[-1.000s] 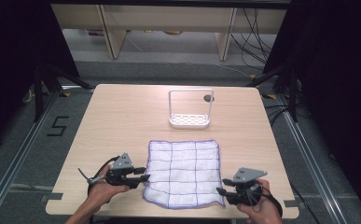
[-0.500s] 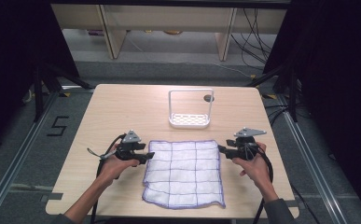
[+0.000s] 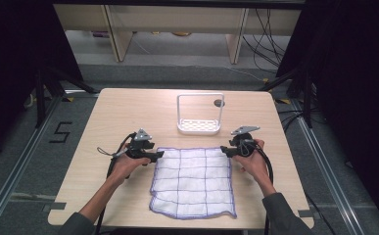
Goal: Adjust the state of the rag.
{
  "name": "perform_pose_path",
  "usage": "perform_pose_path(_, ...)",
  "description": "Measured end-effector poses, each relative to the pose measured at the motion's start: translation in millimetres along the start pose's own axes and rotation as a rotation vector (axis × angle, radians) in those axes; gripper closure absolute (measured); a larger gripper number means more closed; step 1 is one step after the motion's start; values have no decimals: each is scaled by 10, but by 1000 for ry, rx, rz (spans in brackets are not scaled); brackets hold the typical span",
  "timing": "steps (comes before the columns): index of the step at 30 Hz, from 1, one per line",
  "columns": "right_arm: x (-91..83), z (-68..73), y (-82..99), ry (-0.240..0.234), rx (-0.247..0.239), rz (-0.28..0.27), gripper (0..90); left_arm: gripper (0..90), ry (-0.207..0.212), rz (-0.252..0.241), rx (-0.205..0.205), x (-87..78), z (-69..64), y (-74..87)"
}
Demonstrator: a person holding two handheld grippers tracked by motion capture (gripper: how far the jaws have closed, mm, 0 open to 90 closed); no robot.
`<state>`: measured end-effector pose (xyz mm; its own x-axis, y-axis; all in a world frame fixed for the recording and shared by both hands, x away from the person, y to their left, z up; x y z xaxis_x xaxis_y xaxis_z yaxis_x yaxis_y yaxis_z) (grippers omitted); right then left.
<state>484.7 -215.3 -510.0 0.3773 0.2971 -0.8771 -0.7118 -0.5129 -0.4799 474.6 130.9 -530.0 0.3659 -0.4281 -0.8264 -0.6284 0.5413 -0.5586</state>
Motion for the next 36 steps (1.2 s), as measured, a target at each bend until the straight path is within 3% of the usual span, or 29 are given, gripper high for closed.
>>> perform_pose_path(1, 34, -9, -11, 10, -4, -28, 509, 415, 2, 10, 9, 20, -8, -1)
perform_pose_path(2, 17, -9, -7, 5, 1, 9, 509, 417, 0, 15, 14, 38, -24, -1)
perform_pose_path(4, 56, -4, -14, 3, 6, 0, 510, 423, -7, 25, 34, 65, -38, -1)
perform_pose_path(5, 49, 1, -8, -5, 7, 27, 510, 433, -14, 26, 32, 74, -48, -3)
perform_pose_path(7, 93, 20, -4, 9, -2, 24, 512, 470, -18, 31, 69, 75, -55, -4)
perform_pose_path(8, 94, 37, 6, 3, -2, 52, 516, 487, -16, 29, 71, 81, -62, -5)
perform_pose_path(13, 158, 69, 7, 12, -5, 59, 532, 544, -15, 30, 86, 86, -79, -12)
perform_pose_path(14, 146, 72, 13, 6, -2, 83, 537, 561, -12, 28, 88, 87, -81, -12)
perform_pose_path(16, 165, 78, 11, -3, 14, 60, 554, 606, -1, 24, 97, 90, -88, -10)
perform_pose_path(22, 159, 57, 20, -19, -6, 63, 678, 739, 30, 13, 110, 96, -96, -8)
perform_pose_path(24, 163, 48, 15, -24, -33, 48, 739, 778, 30, 8, 106, 96, -90, -4)
perform_pose_path(25, 151, 66, 17, -35, -16, 56, 769, 790, 30, 5, 102, 94, -87, -2)
perform_pose_path(27, 152, 51, 22, -32, -44, 50, 819, 813, 31, -3, 100, 97, -85, 1)
perform_pose_path(28, 143, 56, 24, -44, -36, 53, 834, 822, 22, -5, 104, 95, -84, 2)
perform_pose_path(32, 138, 13, 38, -61, -26, 33, 858, 842, 8, -11, 107, 91, -82, -1)
perform_pose_path(34, 128, 2, 26, -55, -20, -12, 861, 844, 7, -17, 104, 85, -74, -2)
perform_pose_path(35, 76, 8, 24, -64, -5, 8, 862, 845, 3, -13, 104, 74, -68, -1)
perform_pose_path(36, 83, 0, 8, -54, -25, -33, 862, 845, 5, -28, 97, 73, -68, -7)
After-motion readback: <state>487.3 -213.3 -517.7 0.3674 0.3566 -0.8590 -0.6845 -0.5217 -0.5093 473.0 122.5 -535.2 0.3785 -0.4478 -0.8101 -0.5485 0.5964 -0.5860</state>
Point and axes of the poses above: each handheld gripper's, and its own axes: x roughly forward along the jaws, y roughly out of its underside, z roughly to its left, the point moved 3 cm from there along x, roughly forward along the jaws, and after that the axes turned 15 degrees about z, right-handed, at the moved point
